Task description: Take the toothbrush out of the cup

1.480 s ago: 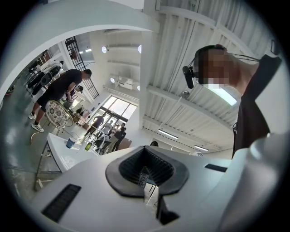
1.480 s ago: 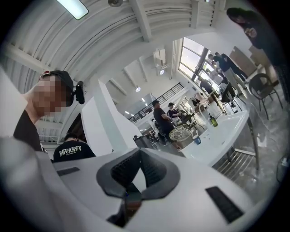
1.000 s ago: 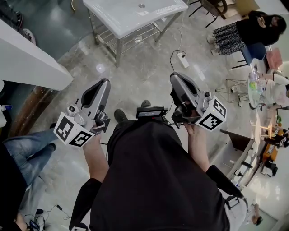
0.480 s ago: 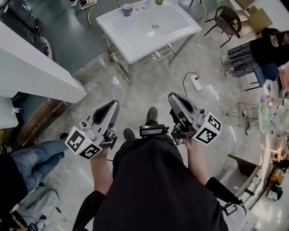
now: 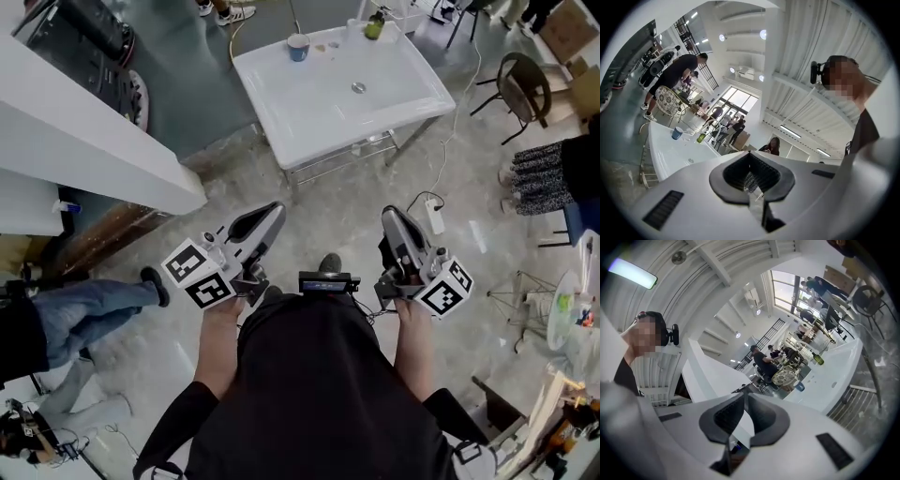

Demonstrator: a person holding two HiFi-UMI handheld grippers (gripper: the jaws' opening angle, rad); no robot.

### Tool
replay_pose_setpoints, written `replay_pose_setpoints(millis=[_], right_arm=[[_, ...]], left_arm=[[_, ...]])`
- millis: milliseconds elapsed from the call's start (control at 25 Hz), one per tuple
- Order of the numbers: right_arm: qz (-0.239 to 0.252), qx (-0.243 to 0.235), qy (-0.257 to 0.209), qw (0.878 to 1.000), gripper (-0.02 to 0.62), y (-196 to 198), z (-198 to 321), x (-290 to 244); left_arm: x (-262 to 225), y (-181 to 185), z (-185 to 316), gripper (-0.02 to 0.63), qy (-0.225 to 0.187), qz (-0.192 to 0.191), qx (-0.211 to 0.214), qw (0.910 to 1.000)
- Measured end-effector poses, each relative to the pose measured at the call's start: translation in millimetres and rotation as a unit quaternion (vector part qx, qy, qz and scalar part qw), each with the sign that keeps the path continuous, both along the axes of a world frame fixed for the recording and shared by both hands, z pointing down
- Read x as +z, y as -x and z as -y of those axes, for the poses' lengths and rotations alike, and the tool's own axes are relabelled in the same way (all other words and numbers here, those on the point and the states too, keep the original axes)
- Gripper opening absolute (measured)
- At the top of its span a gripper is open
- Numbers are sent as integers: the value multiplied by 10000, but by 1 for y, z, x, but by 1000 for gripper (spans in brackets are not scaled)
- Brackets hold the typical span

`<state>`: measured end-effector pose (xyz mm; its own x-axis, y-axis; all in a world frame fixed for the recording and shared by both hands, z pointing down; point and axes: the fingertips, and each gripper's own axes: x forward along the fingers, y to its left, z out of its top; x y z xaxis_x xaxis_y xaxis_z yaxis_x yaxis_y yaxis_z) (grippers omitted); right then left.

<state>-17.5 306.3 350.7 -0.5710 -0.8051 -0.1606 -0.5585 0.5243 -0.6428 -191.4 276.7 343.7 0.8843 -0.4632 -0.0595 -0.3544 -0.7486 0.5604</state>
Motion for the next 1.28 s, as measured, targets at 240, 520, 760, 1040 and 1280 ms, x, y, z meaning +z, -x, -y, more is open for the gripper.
replay_pose_setpoints(millis=[240, 520, 760, 1040, 1280], right_arm=[[210, -169, 32, 9996, 35, -44, 27, -12], [289, -145, 4, 9995, 35, -78, 34, -8], [237, -54, 214, 9995, 35, -84, 46, 1], [-120, 196, 405, 9989, 35, -92, 89, 3], [-330, 324, 384, 9982, 35, -84, 136, -9]], left_arm=[[-10, -44, 24, 8, 126, 192, -116, 9997], [-13, -81, 28, 8, 44, 334, 11, 9994], [-7, -89, 47, 8, 95, 268, 127, 9995], [9, -114, 110, 8, 224, -140, 515, 9983], [2, -113, 168, 8, 42, -356, 590, 9976]])
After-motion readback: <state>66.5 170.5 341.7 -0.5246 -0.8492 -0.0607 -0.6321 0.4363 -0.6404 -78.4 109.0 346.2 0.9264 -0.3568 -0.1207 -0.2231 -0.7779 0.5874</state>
